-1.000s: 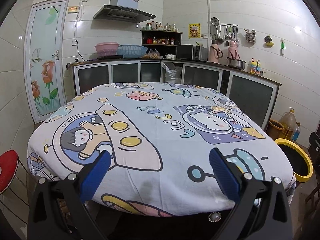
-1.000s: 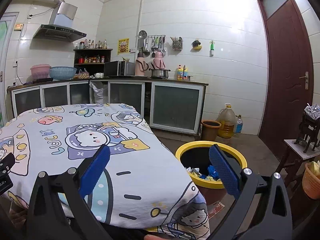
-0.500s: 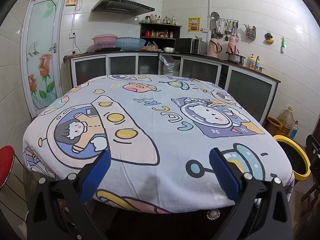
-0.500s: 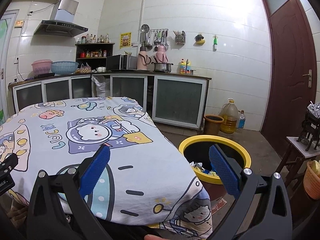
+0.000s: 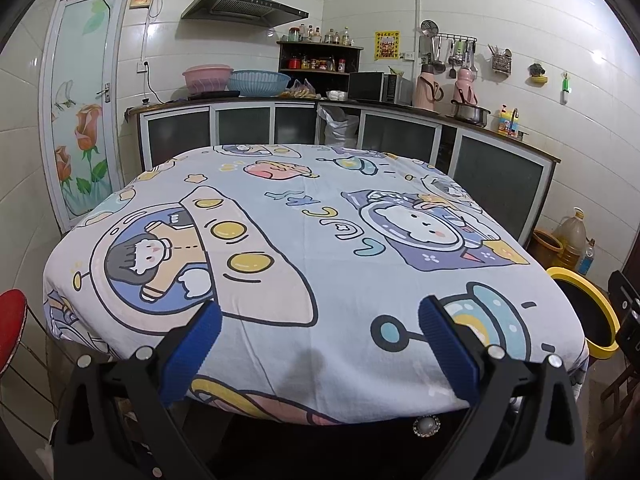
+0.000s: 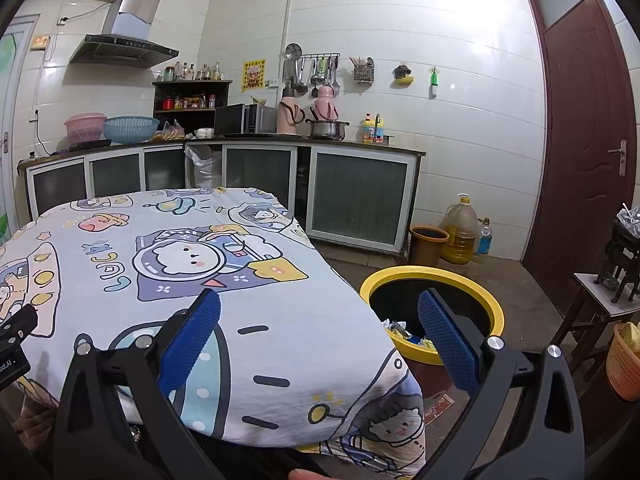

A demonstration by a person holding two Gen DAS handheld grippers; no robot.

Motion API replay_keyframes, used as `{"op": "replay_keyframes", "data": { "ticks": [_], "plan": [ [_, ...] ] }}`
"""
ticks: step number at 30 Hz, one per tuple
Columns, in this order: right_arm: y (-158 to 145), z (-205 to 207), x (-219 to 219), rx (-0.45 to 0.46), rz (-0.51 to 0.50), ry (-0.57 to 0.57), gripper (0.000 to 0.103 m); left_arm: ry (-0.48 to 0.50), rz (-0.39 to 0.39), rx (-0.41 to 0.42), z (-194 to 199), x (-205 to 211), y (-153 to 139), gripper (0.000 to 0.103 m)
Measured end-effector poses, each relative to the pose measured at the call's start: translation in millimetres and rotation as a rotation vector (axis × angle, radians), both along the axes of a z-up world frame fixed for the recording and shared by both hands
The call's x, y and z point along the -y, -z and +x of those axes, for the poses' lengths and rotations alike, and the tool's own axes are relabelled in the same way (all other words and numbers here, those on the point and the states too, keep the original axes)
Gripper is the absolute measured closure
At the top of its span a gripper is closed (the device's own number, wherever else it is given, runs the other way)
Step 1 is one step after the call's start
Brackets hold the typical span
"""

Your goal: Collect trash

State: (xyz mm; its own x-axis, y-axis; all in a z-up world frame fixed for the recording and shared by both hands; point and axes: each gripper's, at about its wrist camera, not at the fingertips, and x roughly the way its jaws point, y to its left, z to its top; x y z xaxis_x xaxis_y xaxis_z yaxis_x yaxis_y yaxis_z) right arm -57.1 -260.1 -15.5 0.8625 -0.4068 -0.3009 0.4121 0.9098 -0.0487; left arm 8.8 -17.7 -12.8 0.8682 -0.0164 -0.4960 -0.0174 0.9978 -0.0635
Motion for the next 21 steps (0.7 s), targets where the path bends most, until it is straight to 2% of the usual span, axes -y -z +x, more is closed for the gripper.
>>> {"op": "replay_keyframes", "data": {
  "ticks": [21],
  "plan": [
    [2.0,1.3,-0.1,-0.003,0.002,0.001,0.008,0.030,-0.001,0.012,-2.1,4.9,0.4,0.008]
  ]
}}
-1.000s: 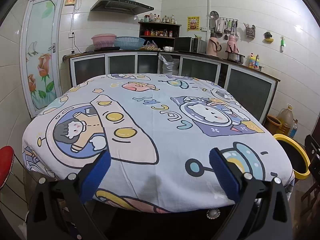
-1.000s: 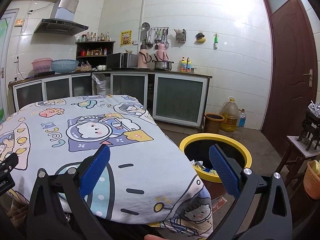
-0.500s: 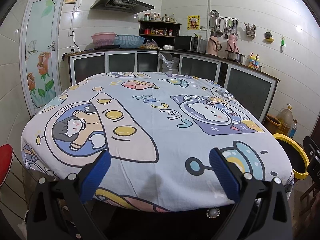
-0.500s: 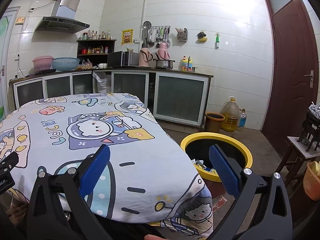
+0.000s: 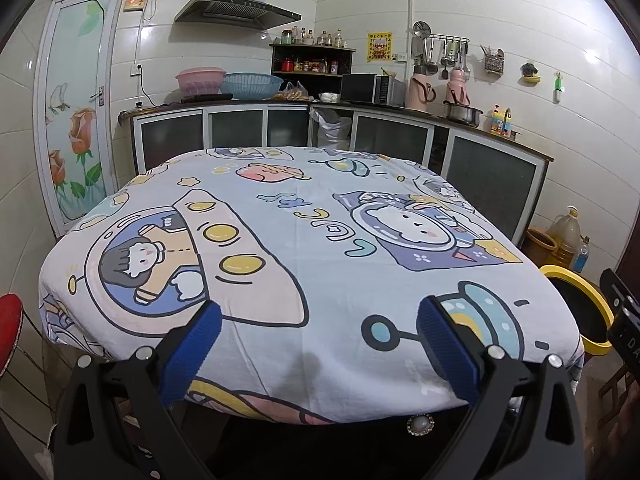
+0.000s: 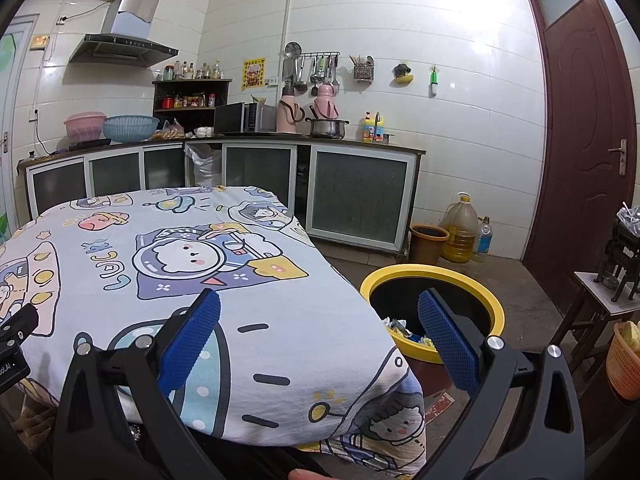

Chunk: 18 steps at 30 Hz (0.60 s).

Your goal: Collect trash

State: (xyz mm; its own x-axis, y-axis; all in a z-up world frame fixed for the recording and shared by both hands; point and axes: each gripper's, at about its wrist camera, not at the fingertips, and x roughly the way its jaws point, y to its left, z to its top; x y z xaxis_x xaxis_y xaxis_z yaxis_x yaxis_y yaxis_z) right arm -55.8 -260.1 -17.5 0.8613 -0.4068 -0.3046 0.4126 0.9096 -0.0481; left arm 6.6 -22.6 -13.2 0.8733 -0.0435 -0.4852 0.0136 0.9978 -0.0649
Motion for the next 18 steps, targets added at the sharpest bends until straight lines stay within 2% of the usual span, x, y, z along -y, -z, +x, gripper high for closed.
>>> {"op": "replay_keyframes", "data": {
  "ticks": [18],
  "plan": [
    [1.8,-1.9,0.2,-0.001,0.003,0.003,0.008,0.018,0.003,-0.002,0.9,2.3,0.1,0.008]
  ]
}}
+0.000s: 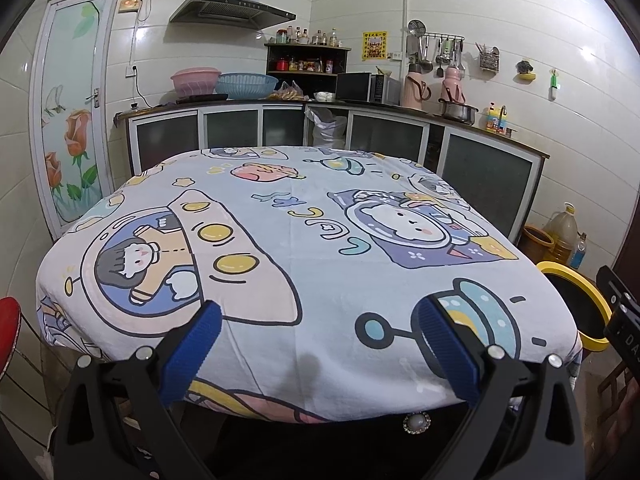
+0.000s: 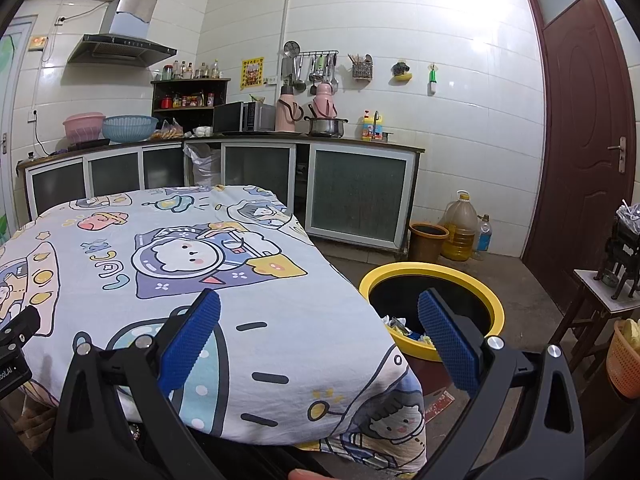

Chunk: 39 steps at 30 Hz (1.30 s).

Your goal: Collect trash

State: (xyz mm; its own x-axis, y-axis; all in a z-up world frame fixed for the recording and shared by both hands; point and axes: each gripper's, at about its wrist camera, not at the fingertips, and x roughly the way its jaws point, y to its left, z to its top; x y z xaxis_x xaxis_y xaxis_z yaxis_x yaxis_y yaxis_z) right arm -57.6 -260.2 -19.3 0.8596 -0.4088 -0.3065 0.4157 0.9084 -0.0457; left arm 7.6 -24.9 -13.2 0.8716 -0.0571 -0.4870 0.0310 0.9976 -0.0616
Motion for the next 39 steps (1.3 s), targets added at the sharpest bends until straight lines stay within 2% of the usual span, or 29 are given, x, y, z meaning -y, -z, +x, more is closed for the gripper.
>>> {"op": "replay_keyframes", "data": {
  "ticks": [39],
  "plan": [
    [3.8,-1.5,-2.2,-0.001,0.015,0.021,0.008,0.092,0.024,-0.005,2.5,14.0,3.8,0.008]
  ]
}}
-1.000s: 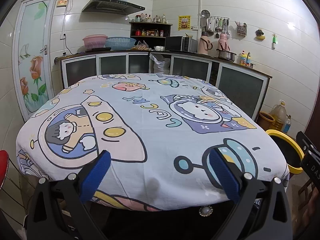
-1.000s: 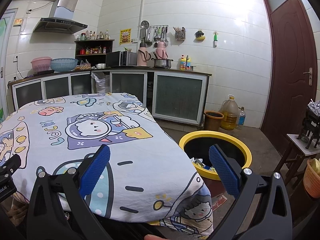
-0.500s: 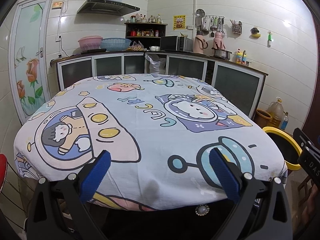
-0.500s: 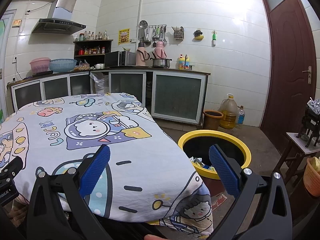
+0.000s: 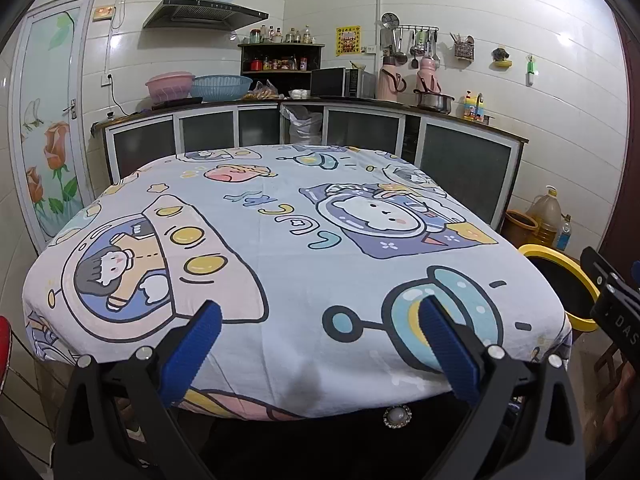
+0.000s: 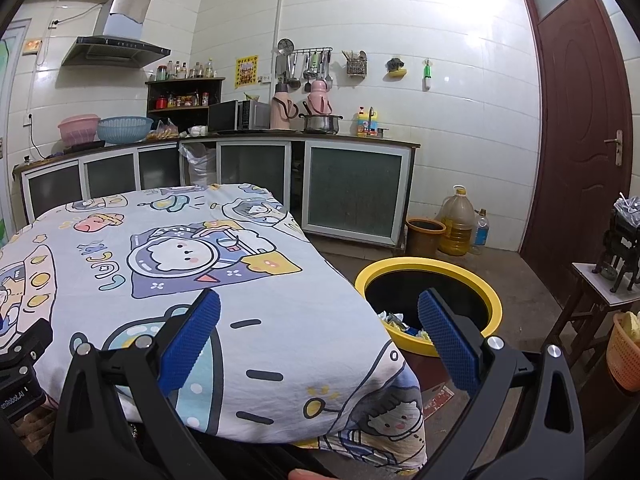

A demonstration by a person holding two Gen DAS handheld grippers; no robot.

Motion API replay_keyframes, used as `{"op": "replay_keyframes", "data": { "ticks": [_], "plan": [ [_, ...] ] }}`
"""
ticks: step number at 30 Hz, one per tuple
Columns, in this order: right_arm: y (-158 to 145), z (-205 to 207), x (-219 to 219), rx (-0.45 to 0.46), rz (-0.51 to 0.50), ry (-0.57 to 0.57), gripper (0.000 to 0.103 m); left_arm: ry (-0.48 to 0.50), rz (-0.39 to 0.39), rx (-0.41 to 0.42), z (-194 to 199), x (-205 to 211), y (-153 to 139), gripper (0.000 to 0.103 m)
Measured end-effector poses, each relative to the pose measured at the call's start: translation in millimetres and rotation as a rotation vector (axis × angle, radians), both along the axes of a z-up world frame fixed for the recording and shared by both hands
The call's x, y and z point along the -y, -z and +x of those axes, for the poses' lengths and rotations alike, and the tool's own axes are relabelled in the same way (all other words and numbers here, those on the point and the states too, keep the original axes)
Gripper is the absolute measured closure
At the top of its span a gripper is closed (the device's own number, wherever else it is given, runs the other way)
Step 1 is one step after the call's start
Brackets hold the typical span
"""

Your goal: Collect trash

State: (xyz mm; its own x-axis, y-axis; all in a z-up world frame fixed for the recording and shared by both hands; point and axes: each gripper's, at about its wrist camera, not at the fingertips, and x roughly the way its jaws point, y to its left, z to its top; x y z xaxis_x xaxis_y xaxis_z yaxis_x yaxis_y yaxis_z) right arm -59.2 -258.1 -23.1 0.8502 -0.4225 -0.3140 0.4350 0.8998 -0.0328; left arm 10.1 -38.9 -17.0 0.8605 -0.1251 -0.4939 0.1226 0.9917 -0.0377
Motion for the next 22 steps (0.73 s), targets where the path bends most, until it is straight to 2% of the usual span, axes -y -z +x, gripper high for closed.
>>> {"op": "replay_keyframes", "data": {
  "ticks": [22],
  "plan": [
    [1.3,1.1,-0.9,-0.006,0.002,-0.002,0.008,-0.012,-0.011,-0.027,5.3,-4.1,3.6,0.008]
  ]
}}
